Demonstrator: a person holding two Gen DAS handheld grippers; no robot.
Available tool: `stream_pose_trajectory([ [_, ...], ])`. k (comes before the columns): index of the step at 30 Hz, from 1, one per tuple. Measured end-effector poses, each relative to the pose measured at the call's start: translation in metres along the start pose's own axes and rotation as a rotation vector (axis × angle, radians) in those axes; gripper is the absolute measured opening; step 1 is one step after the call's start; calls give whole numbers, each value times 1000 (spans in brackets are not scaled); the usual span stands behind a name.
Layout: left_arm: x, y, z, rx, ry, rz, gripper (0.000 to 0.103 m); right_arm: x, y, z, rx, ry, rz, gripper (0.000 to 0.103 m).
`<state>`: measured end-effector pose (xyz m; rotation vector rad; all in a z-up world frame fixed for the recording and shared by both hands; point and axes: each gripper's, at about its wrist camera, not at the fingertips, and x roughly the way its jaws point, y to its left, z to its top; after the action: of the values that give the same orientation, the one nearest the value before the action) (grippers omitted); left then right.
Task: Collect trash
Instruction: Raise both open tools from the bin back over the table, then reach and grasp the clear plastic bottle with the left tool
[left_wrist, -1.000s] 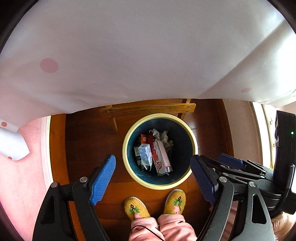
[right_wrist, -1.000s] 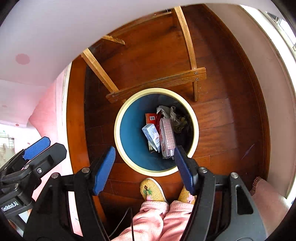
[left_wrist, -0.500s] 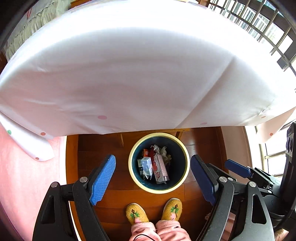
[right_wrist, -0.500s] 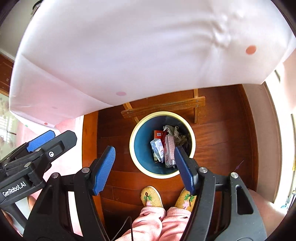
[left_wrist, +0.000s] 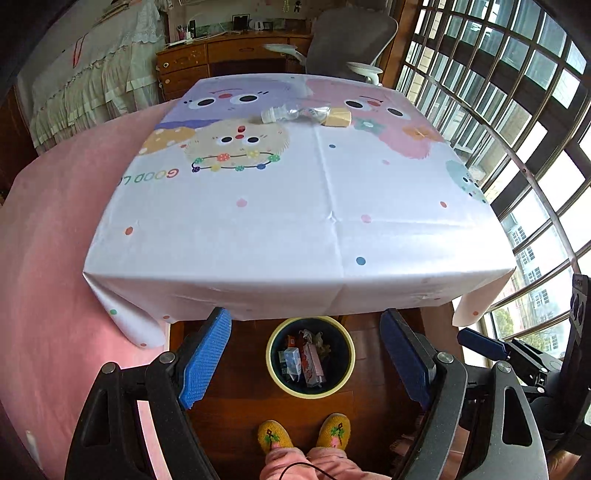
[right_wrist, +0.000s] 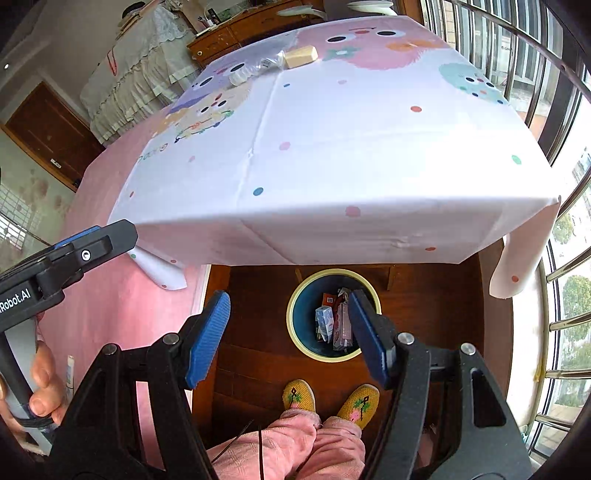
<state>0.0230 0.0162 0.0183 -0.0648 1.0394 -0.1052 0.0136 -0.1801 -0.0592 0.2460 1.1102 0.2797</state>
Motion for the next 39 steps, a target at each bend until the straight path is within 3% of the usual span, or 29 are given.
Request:
stream_pose_trajectory([
  [9,-91,-21,60,62,-134,65,84,-75,21,41,-94,-118,7,64],
  [19,-113,-47,96,133,-171,118,83,-103,32,92,-174,-238,-25,64],
  [26,-82,-50,124,216,-164,120,81,-87,29,125,-140,-234,-37,64],
  [32,-28,-33,167,299,-131,81,81,-45,23,157,-80,-221,-78,64],
  [39,53,2,242,426,-58,31,81,16,11,212,136,-198,-107,64],
])
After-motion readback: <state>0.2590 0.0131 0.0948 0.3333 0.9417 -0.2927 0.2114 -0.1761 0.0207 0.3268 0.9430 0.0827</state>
